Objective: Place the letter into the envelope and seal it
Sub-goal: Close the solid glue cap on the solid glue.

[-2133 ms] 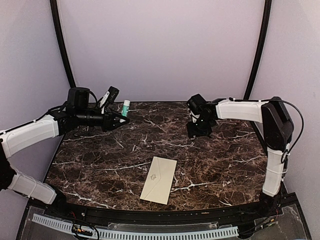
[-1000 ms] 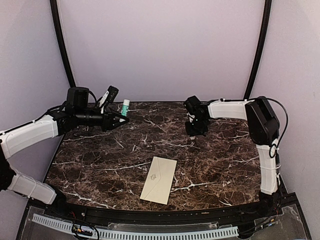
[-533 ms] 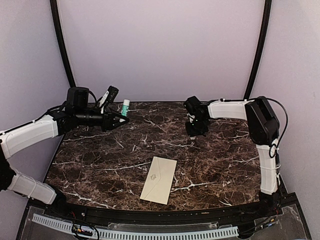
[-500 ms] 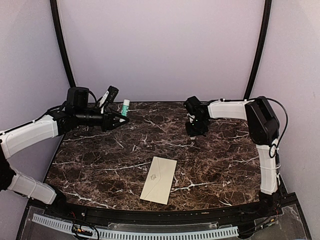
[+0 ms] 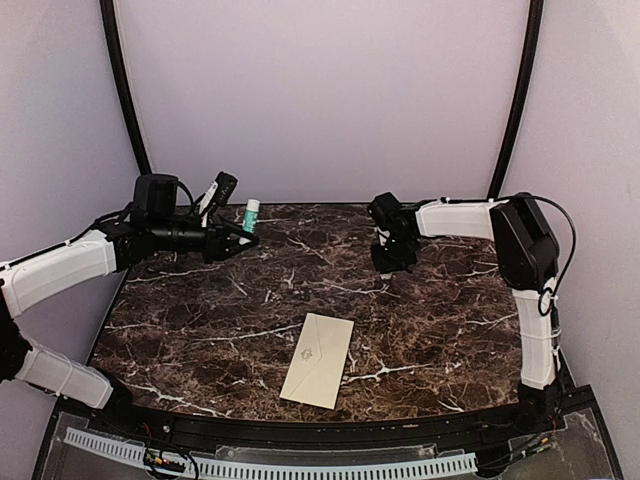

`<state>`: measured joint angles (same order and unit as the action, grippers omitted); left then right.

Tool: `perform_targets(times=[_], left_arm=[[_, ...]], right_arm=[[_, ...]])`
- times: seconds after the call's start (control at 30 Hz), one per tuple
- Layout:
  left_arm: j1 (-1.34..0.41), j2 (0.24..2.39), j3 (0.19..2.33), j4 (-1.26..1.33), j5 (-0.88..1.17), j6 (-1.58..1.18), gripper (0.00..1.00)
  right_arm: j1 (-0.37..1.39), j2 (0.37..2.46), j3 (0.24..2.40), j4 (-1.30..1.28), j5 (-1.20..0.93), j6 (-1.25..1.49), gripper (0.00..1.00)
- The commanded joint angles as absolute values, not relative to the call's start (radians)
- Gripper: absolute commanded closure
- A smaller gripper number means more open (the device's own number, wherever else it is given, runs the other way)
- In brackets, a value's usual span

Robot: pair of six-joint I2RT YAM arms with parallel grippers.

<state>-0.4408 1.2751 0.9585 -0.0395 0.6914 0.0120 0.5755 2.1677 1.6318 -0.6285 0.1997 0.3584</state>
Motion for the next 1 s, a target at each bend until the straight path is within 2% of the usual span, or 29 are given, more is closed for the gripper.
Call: perform_targets(times=[0.0, 0.13, 0.33, 0.5, 0.77, 0.97], left_arm=[[-0.434, 1.265, 0.961, -0.041, 0.709, 0.017, 0.94], [-0.435, 1.273, 0.958, -0.037, 0.719, 0.019, 0.94], [-0.436, 1.278, 0.949, -0.023, 0.773, 0.022, 0.97], [-0.470, 1.271, 0.938, -0.014, 0.800, 0.041, 0.98], [-0.658, 1.314, 0.957, -0.105, 0.692, 0.133, 0.99], [-0.730, 1.333, 0.950, -0.104, 0.668, 0.148, 1.00]], right_arm=[[0.573, 2.177, 1.625, -0.629, 0.211, 0.361, 0.85], [0.574, 2.135, 1.634, -0.647, 0.196, 0.356, 0.87], [0.574, 1.959, 1.628, -0.686, 0.097, 0.324, 0.88], [0.574, 1.790, 1.577, -0.672, -0.154, 0.308, 0.89], [0.597, 1.628, 1.537, -0.611, -0.604, 0.365, 0.90], [0.670, 1.600, 1.508, -0.512, -0.726, 0.430, 0.90]])
